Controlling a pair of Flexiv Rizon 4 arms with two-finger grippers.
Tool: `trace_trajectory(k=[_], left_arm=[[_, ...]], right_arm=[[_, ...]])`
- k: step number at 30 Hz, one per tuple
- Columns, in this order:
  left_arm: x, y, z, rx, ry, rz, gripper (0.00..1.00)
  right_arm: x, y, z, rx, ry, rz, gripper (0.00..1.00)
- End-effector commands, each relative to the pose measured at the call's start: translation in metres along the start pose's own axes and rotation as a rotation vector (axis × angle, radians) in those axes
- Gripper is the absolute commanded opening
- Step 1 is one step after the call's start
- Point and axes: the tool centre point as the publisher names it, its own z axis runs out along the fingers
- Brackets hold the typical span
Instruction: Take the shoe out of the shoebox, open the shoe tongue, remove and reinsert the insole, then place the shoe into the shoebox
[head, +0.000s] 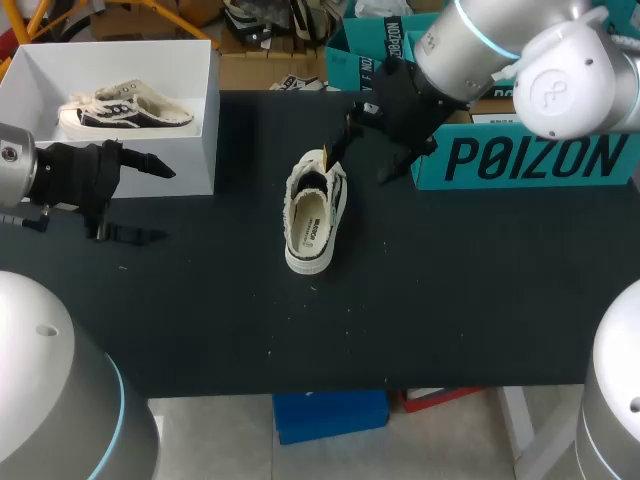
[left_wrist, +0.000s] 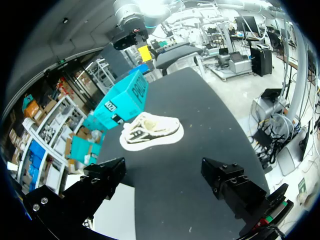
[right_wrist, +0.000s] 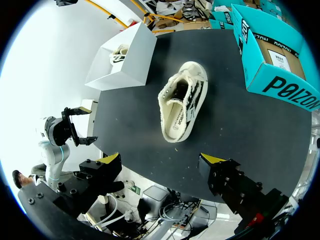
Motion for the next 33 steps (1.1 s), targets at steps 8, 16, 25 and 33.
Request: trace_trajectory(k=[8,16,25,33], left_arm=[[0.001,0.0,0.001,-0.002,-0.004,0.002,1.0],[0.001,0.0,0.001,-0.002,-0.004,0.002,1.0],[0.001,0.0,0.001,-0.002,-0.004,0.002,1.0],[0.001,0.0,0.001,-0.002,-0.004,0.002,1.0]], right_arm=[[-0.005,0.023,0.018,0.318,-0.449,0.01,1.0],[-0.009,0.039,0.035,0.326,-0.532,0.036,1.0],[-0.019,0.05,0.066,0.297,-0.577,0.111,1.0],[-0.038,0.059,0.093,0.253,-0.57,0.168,0.48]])
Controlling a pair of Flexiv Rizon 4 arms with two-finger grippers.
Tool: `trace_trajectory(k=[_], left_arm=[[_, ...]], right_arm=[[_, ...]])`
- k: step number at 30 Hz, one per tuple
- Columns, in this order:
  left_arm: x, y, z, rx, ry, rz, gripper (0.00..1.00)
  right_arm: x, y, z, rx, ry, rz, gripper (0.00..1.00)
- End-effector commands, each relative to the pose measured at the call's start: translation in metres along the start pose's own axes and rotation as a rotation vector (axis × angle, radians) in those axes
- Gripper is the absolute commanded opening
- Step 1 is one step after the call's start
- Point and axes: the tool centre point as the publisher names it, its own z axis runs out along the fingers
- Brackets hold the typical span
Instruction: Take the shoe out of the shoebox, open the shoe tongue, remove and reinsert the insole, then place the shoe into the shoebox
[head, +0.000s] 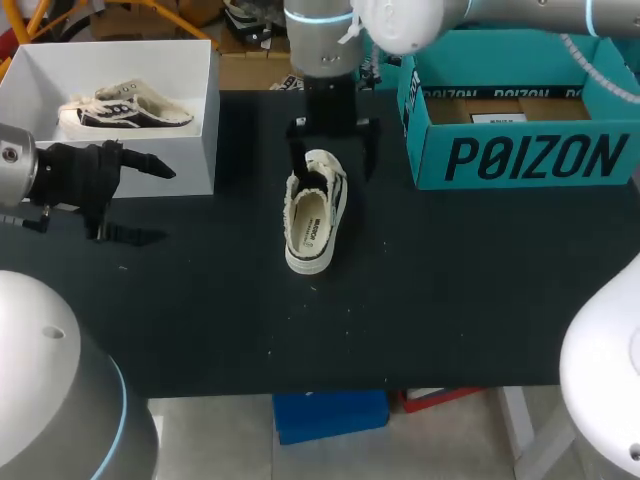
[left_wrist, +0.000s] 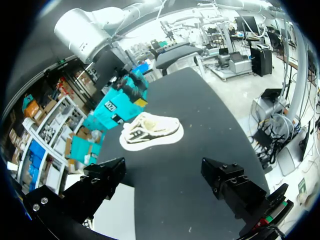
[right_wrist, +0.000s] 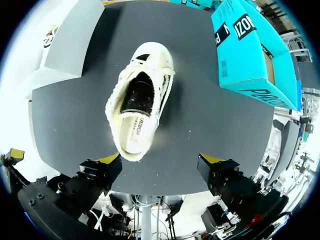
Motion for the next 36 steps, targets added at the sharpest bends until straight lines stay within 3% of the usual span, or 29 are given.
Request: trace_trajectory(k=[1,5,13,22,36], left_arm=[[0.001,0.0,0.001,-0.002,-0.004,0.002,1.0],[0.001,0.0,0.001,-0.002,-0.004,0.002,1.0],[0.001,0.0,0.001,-0.002,-0.004,0.002,1.0],[0.001,0.0,0.001,-0.002,-0.004,0.002,1.0],[0.001,0.0,0.001,-0.002,-0.004,0.002,1.0]], right_arm=[[0.003,0.011,0.016,0.022,-0.006,0.012,0.5],[-0.002,0.019,0.024,0.002,-0.012,0.032,0.44],[-0.011,0.033,0.039,-0.03,-0.014,0.069,0.44],[-0.007,0.051,0.045,-0.055,0.0,0.084,0.47],[0.002,0.054,0.07,-0.057,0.009,0.09,0.48]])
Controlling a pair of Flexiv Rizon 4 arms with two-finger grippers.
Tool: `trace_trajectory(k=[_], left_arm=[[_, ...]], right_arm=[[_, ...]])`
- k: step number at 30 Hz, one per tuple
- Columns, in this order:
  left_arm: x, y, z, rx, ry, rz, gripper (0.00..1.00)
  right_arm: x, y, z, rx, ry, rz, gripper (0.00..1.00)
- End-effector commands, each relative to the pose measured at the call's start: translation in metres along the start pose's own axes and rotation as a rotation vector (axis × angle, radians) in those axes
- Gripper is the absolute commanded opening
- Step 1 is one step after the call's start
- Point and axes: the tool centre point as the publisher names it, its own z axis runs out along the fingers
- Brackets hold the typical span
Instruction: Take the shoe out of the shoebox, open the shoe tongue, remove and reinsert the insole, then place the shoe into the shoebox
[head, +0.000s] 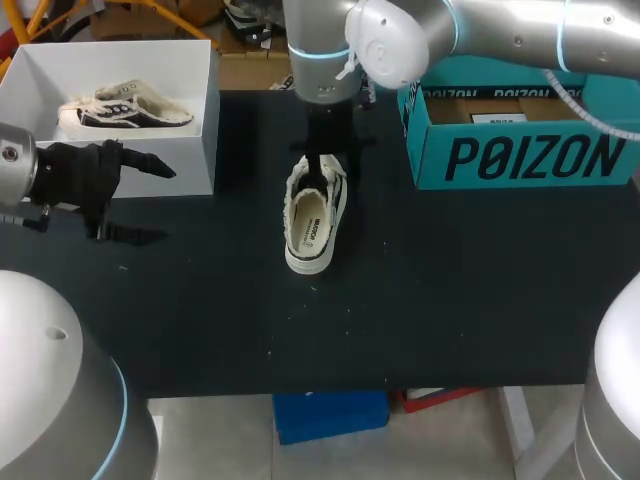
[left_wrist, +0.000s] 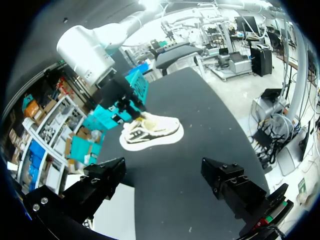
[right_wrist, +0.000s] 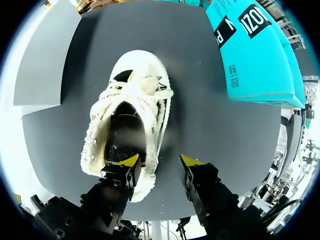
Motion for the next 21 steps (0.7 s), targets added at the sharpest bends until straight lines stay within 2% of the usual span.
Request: trace_trajectory(k=[1,9,19,20,21], left_arm=[[0.002,0.0,0.001,-0.001,-0.005,0.002,1.0],[0.002,0.0,0.001,-0.001,-0.005,0.002,1.0],[0.002,0.0,0.001,-0.001,-0.005,0.002,1.0],[0.002,0.0,0.001,-0.001,-0.005,0.002,1.0],[0.002,0.0,0.001,-0.001,-0.005,0.002,1.0]], right_arm=[[0.002,0.001,0.015,0.004,0.001,0.0,0.48],[-0.004,-0.003,0.032,0.01,-0.005,0.007,0.49],[-0.003,-0.001,0.049,0.014,-0.001,0.017,0.5],[-0.002,0.0,0.05,0.014,-0.002,0.015,0.48],[-0.002,0.001,0.052,0.019,-0.004,0.012,0.36]])
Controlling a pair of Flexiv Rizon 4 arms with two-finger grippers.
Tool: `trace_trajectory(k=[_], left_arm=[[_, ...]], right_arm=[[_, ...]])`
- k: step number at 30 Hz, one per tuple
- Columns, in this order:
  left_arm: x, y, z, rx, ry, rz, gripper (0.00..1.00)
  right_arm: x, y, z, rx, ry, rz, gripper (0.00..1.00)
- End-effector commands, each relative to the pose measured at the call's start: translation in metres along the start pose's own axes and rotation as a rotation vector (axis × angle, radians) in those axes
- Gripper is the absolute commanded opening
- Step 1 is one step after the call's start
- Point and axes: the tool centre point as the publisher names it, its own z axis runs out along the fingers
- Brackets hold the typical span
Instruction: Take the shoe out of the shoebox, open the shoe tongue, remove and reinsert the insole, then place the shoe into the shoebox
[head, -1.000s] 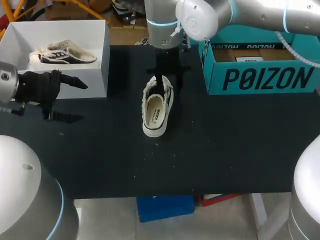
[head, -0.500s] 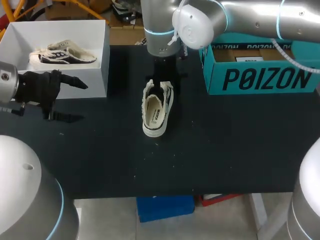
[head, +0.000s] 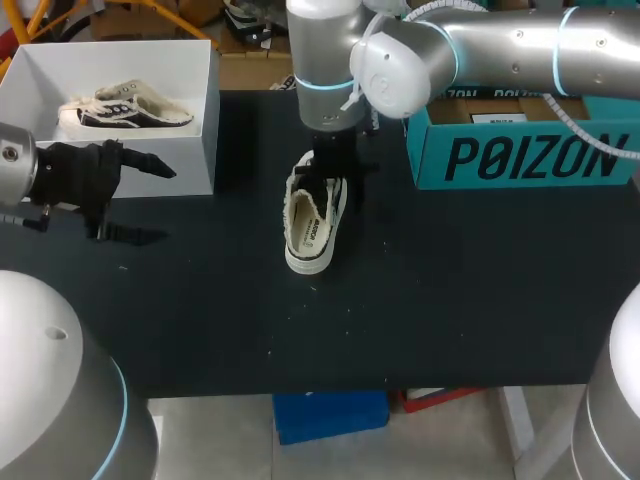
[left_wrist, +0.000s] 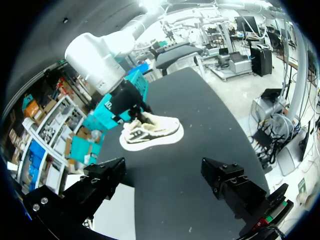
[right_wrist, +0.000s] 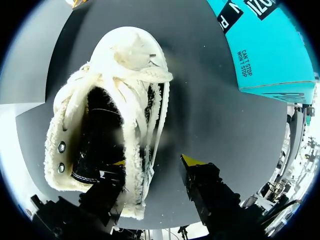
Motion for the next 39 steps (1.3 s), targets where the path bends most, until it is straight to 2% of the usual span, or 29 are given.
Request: trace_trajectory(k=[1,3,28,32,35,39], left_arm=[[0.002,0.0,0.0,-0.001,-0.005,0.002,1.0],[0.002,0.0,0.0,-0.001,-0.005,0.002,1.0],[0.002,0.0,0.0,-0.001,-0.005,0.002,1.0],[0.002,0.0,0.0,-0.001,-0.005,0.002,1.0],[0.002,0.0,0.0,-0.001,-0.005,0.002,1.0],[0.002,0.0,0.0,-0.001,-0.005,0.002,1.0]], right_arm=[[0.006,0.005,0.008,0.017,-0.002,-0.012,0.0],[0.007,0.006,0.009,0.035,-0.004,-0.03,0.0],[0.007,0.006,0.009,0.035,-0.004,-0.03,0.0],[0.002,0.002,-0.012,-0.007,-0.007,-0.102,0.0],[-0.012,0.002,-0.042,-0.058,-0.036,-0.164,0.0],[-0.037,0.0,-0.094,-0.149,-0.069,-0.312,0.0]])
